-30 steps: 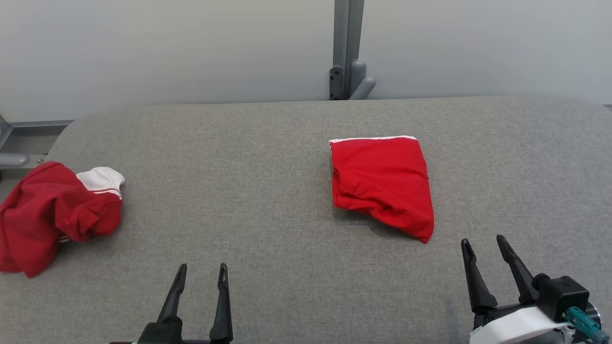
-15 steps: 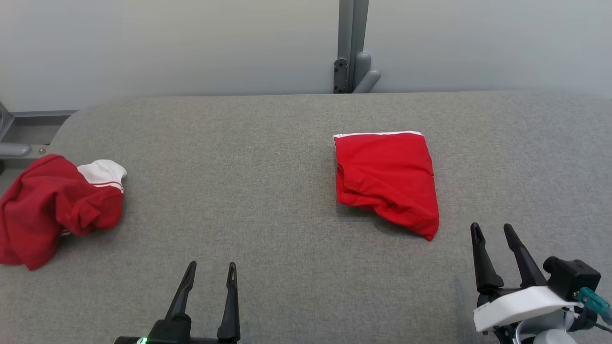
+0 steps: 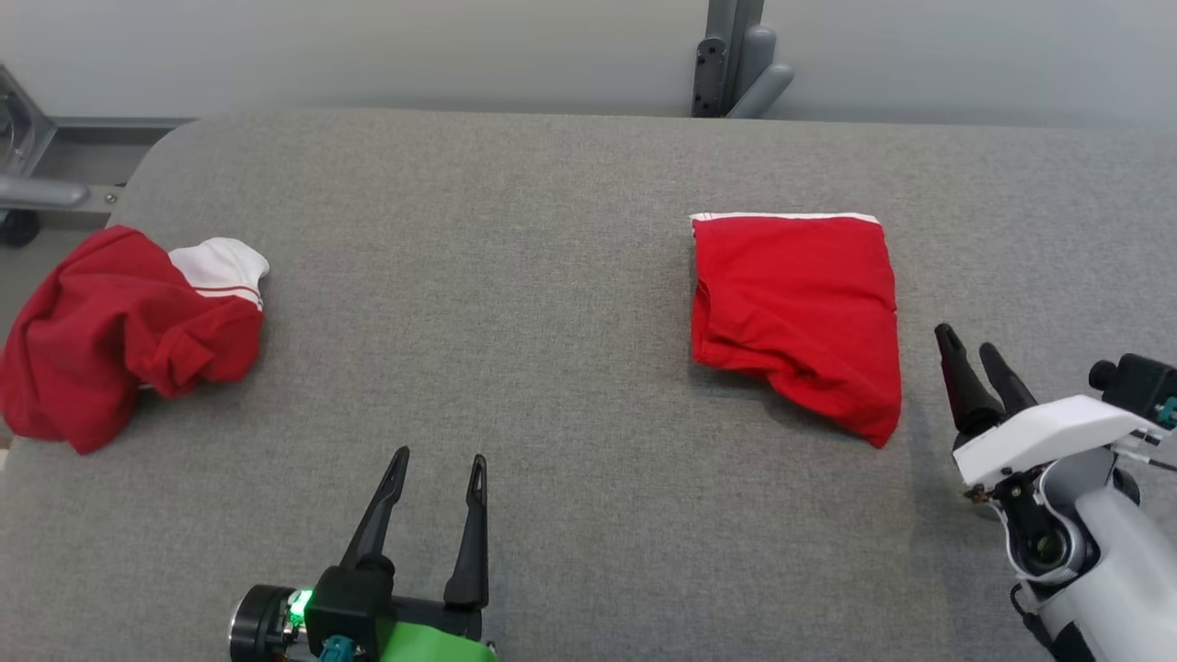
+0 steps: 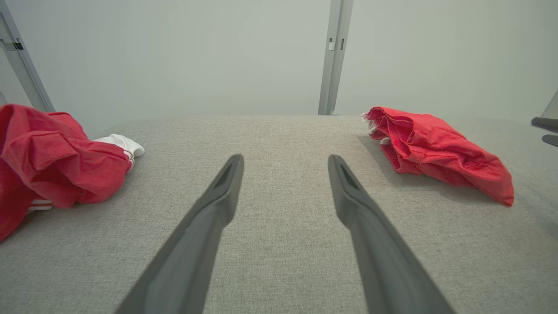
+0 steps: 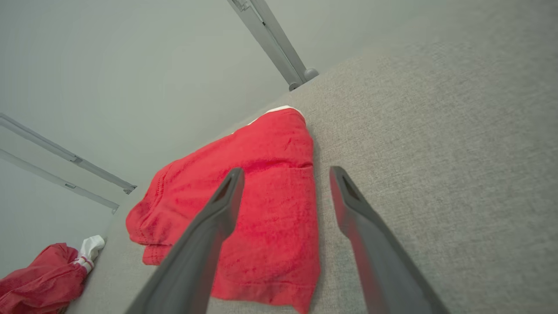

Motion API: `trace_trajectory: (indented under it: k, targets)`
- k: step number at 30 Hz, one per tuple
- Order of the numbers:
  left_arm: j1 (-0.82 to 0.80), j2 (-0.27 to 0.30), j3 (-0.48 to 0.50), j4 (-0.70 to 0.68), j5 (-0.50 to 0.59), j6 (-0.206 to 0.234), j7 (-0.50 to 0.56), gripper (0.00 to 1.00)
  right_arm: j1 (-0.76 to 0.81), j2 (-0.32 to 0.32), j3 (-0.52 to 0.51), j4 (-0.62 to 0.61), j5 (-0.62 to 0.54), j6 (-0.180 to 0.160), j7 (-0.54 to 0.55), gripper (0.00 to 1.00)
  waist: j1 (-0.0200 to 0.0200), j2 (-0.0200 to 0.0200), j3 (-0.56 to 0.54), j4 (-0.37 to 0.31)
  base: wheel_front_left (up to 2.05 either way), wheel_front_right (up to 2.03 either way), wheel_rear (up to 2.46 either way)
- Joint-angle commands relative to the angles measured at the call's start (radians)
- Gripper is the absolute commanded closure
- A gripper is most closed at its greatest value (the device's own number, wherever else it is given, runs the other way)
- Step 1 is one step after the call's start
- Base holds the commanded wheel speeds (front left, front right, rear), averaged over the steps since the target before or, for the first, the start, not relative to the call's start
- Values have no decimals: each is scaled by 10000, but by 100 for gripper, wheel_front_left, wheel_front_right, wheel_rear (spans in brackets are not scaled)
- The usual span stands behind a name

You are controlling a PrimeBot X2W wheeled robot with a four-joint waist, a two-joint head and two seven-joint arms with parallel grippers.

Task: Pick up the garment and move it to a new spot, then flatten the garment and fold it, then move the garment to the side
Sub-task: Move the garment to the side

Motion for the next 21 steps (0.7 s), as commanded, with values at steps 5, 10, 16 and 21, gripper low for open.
trace_trajectory:
  k: [5, 10, 16, 21]
  targets:
    - [-500, 15, -171, 25, -136, 10, 2, 0, -1025, -910, 635, 566, 1721, -1, 1102, 0, 0, 0, 876, 702, 0, 0, 0]
    - [-741, 15, -239, -1, -204, 65, 2, 0, -1603, -1398, 1181, 985, 2484, -1, 2090, 0, 0, 0, 1253, 888, 0, 0, 0]
    - [-988, 15, -334, 57, -228, 16, 2, 0, -2111, -1529, 1550, 1411, 3168, -1, 2523, 0, 0, 0, 1570, 969, 0, 0, 0]
    - [-1159, 15, -356, 89, -187, -13, 2, 0, -2313, -1396, 1675, 1586, 3622, -1, 2638, 70, 0, 0, 1676, 977, 0, 0, 0]
